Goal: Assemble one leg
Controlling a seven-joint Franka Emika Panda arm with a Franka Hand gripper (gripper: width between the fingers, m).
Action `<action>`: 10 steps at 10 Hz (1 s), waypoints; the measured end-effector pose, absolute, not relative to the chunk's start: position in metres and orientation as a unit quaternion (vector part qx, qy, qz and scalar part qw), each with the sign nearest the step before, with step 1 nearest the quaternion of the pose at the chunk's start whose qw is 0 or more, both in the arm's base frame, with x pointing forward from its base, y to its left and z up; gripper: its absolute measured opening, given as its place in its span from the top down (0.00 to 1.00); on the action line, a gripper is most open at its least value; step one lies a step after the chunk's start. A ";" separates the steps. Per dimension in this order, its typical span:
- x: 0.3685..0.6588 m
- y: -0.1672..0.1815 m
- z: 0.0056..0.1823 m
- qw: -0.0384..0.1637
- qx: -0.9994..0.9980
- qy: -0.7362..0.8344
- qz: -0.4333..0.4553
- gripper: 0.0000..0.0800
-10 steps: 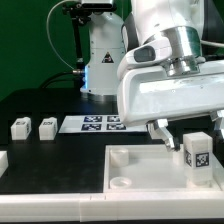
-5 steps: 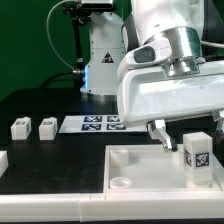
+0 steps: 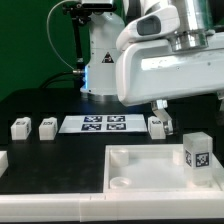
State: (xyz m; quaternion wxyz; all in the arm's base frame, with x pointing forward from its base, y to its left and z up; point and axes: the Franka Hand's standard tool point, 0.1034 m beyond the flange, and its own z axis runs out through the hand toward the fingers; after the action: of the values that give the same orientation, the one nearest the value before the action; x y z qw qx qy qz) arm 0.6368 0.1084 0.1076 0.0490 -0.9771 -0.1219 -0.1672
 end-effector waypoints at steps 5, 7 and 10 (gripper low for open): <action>0.634 0.110 0.082 0.062 -0.990 -0.114 0.062 0.19; 0.636 0.112 0.082 0.061 -0.992 -0.096 0.057 0.31; 0.636 0.113 0.082 0.059 -0.996 -0.005 0.062 0.63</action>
Offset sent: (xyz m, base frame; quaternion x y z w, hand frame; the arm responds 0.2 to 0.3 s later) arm 0.0066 -0.0158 -0.0152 0.0018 -0.2590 0.0014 0.9659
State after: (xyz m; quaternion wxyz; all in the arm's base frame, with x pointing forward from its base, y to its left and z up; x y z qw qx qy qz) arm 0.6363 0.1132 0.0823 0.0589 -0.9963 -0.0051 0.0619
